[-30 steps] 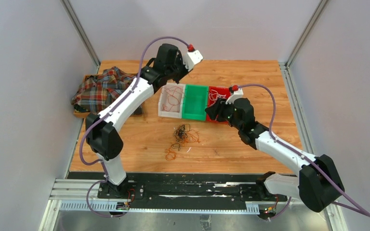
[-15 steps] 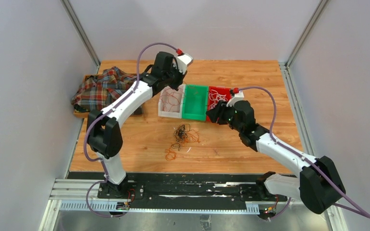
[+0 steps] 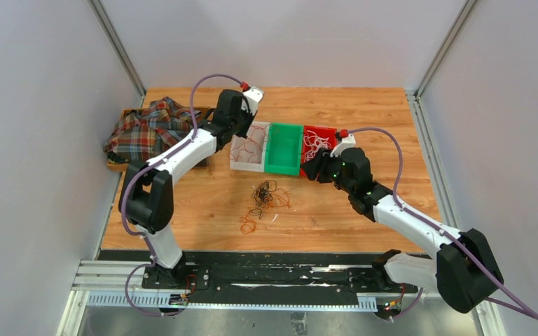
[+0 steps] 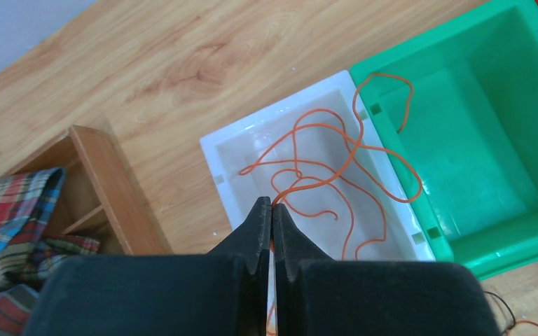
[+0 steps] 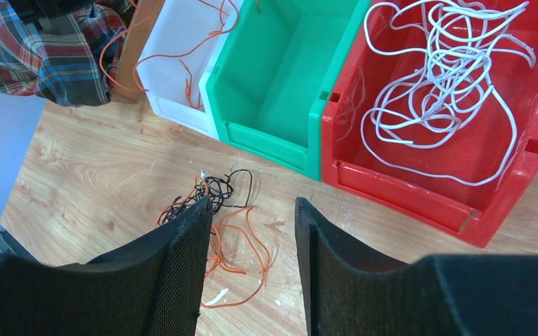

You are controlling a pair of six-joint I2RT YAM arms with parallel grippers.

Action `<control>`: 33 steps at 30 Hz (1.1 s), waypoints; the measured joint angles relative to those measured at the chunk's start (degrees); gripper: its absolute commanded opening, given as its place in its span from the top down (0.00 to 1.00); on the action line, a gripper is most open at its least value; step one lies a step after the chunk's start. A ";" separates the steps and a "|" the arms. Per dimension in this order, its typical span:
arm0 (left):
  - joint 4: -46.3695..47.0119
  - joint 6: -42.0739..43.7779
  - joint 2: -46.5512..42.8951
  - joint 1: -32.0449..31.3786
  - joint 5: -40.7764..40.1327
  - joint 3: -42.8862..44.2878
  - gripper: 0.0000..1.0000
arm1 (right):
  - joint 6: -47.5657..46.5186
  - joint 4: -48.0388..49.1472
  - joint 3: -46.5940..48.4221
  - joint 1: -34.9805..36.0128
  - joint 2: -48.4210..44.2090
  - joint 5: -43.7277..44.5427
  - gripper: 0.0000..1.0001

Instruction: Untangle the cables

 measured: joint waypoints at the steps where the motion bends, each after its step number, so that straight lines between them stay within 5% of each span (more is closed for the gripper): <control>1: 0.33 0.20 -0.09 -0.04 -0.63 -0.04 1.00 | 0.00 -0.04 -0.04 0.00 0.00 0.02 0.53; 18: -0.31 12.81 8.74 -4.09 -4.74 1.49 1.00 | -0.04 -2.27 -0.37 -0.04 -2.19 0.11 0.53; 33: 0.02 13.20 12.68 -3.78 -3.37 0.92 1.00 | -1.57 -4.31 -0.76 -0.48 -4.17 0.13 0.54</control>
